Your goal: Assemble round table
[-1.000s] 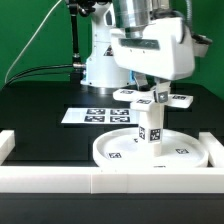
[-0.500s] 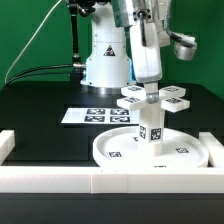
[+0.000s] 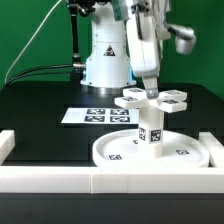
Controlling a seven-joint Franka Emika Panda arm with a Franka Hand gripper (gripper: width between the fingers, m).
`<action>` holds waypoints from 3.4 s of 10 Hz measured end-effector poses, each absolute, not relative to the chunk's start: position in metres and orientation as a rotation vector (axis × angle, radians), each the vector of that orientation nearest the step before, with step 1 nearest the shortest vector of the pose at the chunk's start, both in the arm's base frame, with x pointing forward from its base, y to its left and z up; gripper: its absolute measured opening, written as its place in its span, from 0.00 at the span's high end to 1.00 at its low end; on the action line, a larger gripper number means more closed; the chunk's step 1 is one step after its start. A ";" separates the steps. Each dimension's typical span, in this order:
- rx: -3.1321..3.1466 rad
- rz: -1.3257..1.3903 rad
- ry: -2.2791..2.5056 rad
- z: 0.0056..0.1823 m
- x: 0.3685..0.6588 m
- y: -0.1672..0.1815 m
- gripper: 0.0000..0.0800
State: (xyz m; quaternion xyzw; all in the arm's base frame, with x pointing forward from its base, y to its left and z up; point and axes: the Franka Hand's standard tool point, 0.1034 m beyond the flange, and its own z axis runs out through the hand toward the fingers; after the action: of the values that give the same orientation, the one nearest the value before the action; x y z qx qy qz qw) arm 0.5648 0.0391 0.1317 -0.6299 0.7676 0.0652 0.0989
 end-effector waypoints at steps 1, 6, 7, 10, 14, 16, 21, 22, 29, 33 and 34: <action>-1.867 0.196 2.232 0.140 0.563 0.041 0.19; -2.229 0.159 1.892 0.131 0.560 0.045 0.19; -2.389 0.142 1.710 0.131 0.561 0.048 0.19; -2.574 0.118 1.410 0.131 0.561 0.048 0.19; -2.887 0.071 0.761 0.132 0.560 0.048 0.19; -2.980 0.047 0.413 0.131 0.560 0.052 0.19; -3.004 0.006 -0.121 0.131 0.560 0.048 0.19; -3.004 -0.005 -0.358 0.131 0.561 0.048 0.19; -2.789 -0.018 -1.296 0.124 0.560 0.047 0.19; -2.602 -0.036 -1.701 0.117 0.559 0.037 0.19; -2.580 -0.035 -1.738 0.116 0.559 0.037 0.19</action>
Offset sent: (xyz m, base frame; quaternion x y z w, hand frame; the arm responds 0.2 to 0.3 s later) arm 0.0000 0.0000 0.0000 0.0000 0.0000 -0.1296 0.9916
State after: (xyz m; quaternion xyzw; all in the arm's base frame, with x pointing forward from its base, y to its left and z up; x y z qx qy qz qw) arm 0.5591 0.0365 0.1162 -0.8292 -0.5587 -0.0112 0.0153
